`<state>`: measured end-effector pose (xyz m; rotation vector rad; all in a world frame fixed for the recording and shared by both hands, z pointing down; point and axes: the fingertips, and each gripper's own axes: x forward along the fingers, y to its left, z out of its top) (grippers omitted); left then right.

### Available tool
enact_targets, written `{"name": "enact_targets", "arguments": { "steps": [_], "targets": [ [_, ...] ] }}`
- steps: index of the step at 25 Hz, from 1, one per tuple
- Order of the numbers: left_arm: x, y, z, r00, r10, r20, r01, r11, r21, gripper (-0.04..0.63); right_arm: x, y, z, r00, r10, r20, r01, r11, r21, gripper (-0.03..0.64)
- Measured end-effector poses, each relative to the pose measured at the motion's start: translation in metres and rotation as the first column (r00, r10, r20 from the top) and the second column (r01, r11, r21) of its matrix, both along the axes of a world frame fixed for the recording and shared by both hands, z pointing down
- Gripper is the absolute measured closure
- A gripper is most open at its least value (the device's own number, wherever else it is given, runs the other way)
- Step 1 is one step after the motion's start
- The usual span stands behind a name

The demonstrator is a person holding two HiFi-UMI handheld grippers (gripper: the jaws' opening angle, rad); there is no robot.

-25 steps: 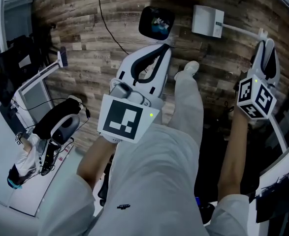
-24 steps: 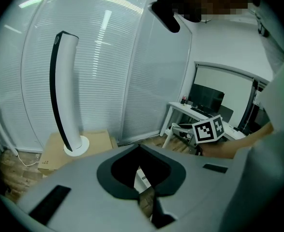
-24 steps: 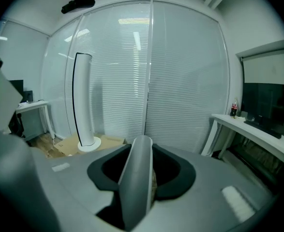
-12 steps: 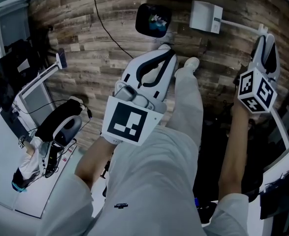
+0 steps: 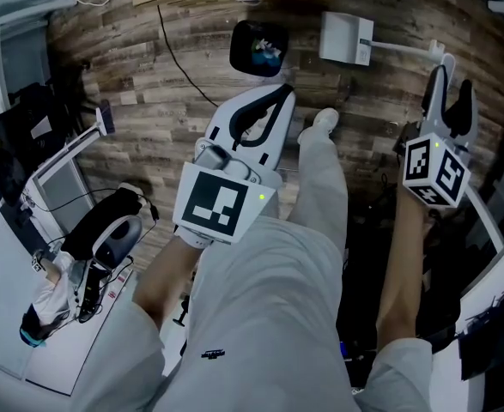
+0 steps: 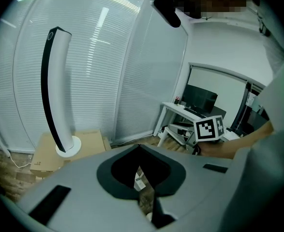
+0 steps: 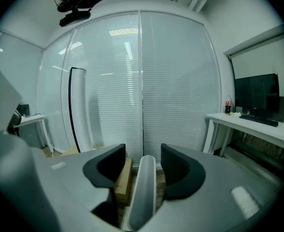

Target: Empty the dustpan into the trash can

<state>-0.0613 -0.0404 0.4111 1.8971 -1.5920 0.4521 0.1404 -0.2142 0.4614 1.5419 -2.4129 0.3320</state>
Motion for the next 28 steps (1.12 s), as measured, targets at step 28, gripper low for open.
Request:
{"name": "enact_targets", "arguments": {
  "steps": [28],
  "targets": [
    [0.003,0.044,-0.140,0.999,-0.029,-0.034,0.035,0.979,0.203,0.589,-0.064,0.155,-0.173,0.938,-0.336,0.092,0.340,0.939,-0.042,0.558]
  ]
}}
